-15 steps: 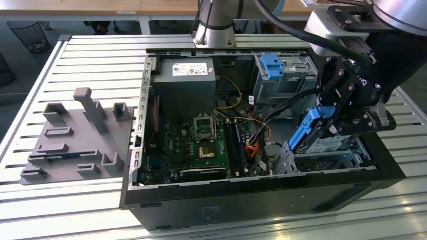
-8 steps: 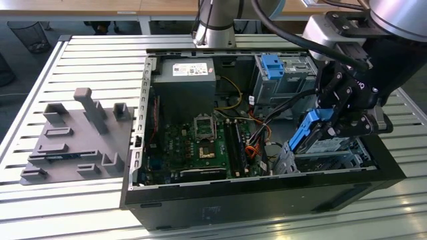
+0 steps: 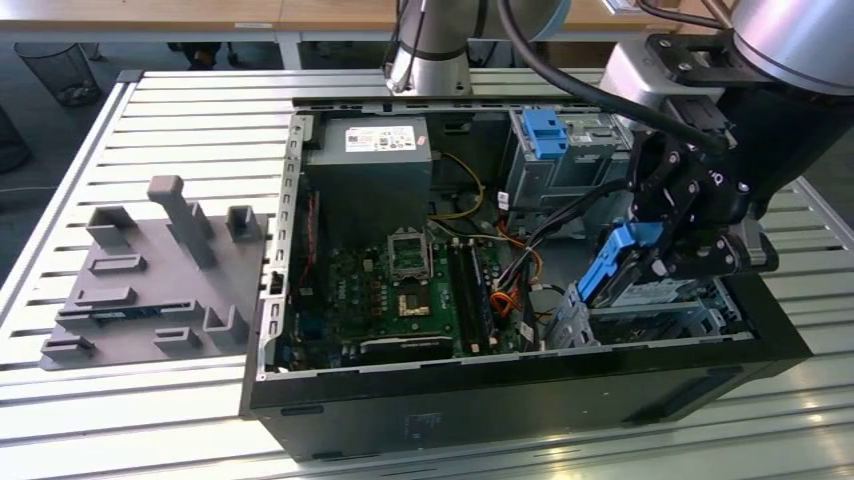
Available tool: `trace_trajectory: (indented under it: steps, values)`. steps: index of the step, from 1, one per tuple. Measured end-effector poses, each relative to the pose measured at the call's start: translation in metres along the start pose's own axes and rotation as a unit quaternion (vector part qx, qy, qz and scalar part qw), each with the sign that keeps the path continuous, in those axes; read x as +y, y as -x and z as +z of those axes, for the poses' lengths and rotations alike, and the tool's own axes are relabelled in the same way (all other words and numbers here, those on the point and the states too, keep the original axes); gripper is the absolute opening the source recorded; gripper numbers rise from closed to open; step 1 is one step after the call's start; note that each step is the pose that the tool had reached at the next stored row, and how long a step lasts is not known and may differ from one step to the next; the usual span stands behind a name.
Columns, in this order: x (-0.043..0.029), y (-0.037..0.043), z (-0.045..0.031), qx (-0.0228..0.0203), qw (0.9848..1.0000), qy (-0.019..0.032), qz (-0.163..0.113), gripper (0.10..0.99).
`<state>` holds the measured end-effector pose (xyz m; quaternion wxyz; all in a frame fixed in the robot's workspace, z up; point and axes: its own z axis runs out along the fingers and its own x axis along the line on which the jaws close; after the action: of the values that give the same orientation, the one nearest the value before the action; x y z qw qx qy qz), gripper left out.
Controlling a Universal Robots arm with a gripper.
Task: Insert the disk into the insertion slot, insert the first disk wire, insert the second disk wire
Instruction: 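Insert the disk into the insertion slot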
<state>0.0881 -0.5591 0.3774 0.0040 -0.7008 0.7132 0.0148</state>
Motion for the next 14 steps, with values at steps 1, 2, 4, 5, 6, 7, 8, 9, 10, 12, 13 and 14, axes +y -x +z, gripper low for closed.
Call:
trace_trajectory:
  steps: [1,2,4,5,6,7,8,9,10,12,13,14]
  values:
    - [0.0000,-0.0001,0.0007,-0.0001,1.0000,0.0000,0.000,0.365]
    - [0.0000,-0.0001,0.0016,-0.0001,1.0000,0.0000,0.000,0.365]
    - [-0.0001,-0.0001,0.0032,0.0000,1.0000,0.0000,0.000,0.365]
    - [-0.0001,-0.0002,0.0041,-0.0001,1.0000,0.0000,0.000,0.365]
    - [-0.0001,-0.0002,0.0050,-0.0001,1.0000,0.0000,0.000,0.365]
    - [-0.0001,-0.0002,0.0060,-0.0001,1.0000,0.0000,0.000,0.365]
    - [-0.0001,-0.0002,0.0069,-0.0001,1.0000,0.0000,0.000,0.365]
    - [-0.0001,-0.0002,0.0078,-0.0001,1.0000,0.0000,0.000,0.365]
    - [-0.0001,-0.0003,0.0087,-0.0001,1.0000,0.0000,0.000,0.365]
    - [-0.0002,-0.0003,0.0104,-0.0001,1.0000,0.0000,0.000,0.365]
    - [-0.0002,-0.0004,0.0112,0.0000,1.0000,0.0000,0.000,0.365]
    - [-0.0002,-0.0004,0.0119,0.0000,1.0000,0.0000,0.000,0.376]
